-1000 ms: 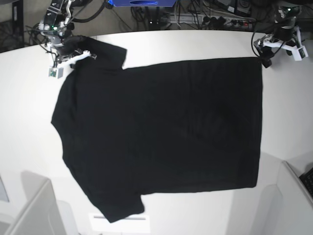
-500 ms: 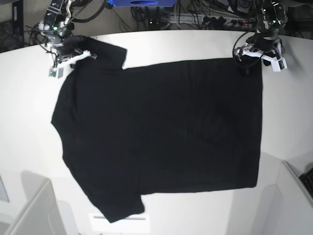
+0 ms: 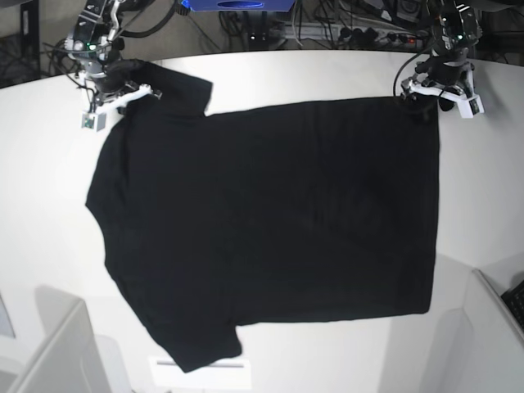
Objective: Fold the T-shirt properly
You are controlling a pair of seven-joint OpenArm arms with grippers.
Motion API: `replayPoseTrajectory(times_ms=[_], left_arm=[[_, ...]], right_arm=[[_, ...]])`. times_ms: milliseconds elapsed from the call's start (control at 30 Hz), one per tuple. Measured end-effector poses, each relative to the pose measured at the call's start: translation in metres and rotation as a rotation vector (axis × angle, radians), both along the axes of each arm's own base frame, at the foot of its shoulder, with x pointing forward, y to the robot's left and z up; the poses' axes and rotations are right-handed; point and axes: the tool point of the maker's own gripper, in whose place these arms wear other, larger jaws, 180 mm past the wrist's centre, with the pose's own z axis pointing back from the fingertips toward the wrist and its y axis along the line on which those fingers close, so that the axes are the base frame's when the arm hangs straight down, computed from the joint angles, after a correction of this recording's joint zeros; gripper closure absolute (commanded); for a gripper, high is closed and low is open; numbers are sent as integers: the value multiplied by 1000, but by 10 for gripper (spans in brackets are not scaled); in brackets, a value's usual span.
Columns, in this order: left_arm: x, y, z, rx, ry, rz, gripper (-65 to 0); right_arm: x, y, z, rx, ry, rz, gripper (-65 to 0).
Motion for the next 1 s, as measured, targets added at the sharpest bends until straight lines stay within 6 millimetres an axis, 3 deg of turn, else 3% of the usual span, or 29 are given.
replayPoseTrajectory(times_ms=[167,267,433,633,800,1000], left_arm=[[-2,-2,-2,-9,13,-1,-160],[-3,-3,-4,-14,22,-3,-2],[-5,-1,-4,-10,27,0,0],[-16,-4,3,6,43,-21,0],[-9,-10,26,30,-10,-58,0],[-19,-11,24,33,14,-64,0]], right_arm=[[0,0,0,0,0,0,0],[0,0,0,0,0,0,0],[-1,-1,3,-7,10,9,0],[8,-4,25,-40,-43,19,0],[3,-4,24,-43,-35,20,0],[-6,-22,25,-62,-25,-34,0]])
